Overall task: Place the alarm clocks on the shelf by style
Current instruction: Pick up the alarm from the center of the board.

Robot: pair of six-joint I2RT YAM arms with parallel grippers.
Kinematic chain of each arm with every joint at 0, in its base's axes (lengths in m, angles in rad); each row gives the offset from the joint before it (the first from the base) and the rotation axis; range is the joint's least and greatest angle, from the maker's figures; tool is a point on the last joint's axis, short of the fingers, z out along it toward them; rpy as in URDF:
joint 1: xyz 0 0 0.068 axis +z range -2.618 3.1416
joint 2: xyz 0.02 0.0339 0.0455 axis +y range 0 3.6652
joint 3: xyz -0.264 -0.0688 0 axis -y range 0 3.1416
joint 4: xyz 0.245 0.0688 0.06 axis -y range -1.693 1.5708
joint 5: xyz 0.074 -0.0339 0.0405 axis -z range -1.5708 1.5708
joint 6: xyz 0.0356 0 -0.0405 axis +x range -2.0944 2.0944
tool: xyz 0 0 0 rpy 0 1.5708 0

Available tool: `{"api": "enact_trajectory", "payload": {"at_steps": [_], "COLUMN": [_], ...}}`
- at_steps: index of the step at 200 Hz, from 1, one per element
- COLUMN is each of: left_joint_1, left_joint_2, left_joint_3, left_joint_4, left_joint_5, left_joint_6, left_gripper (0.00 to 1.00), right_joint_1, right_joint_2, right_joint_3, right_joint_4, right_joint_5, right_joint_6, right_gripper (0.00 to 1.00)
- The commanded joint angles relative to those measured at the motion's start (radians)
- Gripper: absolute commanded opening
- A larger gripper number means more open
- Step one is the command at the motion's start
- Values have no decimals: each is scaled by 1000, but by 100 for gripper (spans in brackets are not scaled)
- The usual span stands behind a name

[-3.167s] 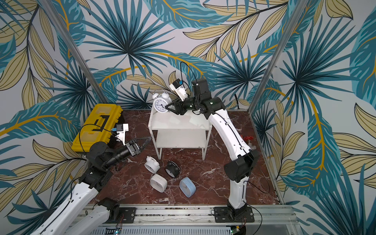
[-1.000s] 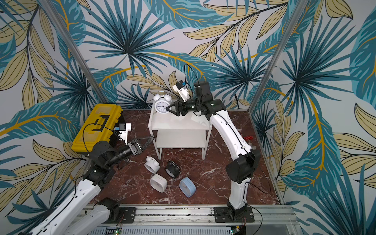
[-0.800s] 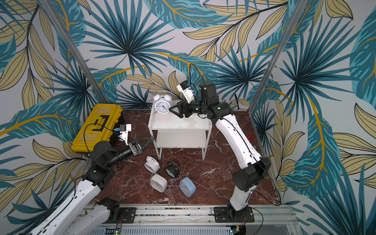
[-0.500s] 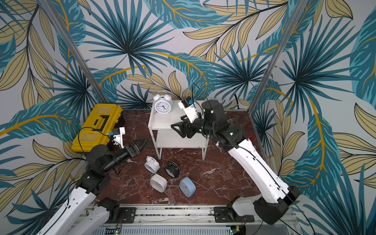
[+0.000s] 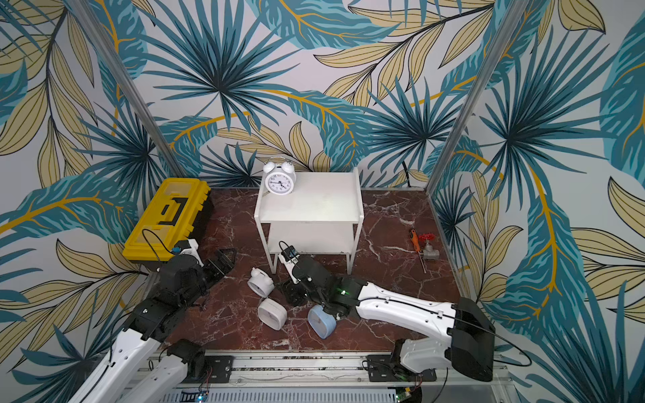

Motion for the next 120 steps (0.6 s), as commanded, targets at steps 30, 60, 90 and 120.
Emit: {"api": "enact_trajectory", "payload": {"at_steps": [30, 60, 90, 120], "left_joint_1": [8, 8, 7, 8], "left_joint_2": [11, 12, 14, 17], "left_joint_3": [-34, -45, -49, -52], "left_joint_4": [-51, -40, -28, -10], "left_joint_5": [-49, -40, -33, -19], "left_joint_6": [-40, -42, -30, -19], "left_gripper": [92, 92, 91, 91], "right_joint_1": [5, 4, 5, 5], "right_joint_2": [228, 289, 334, 363], "right_joint_3": [95, 113, 133, 138], "right_joint_4": [244, 285, 273, 270], "right_joint_5": [22, 35, 46, 52], "right_joint_6": [-9, -14, -16, -11], "right_gripper": [43, 41, 40, 37]}}
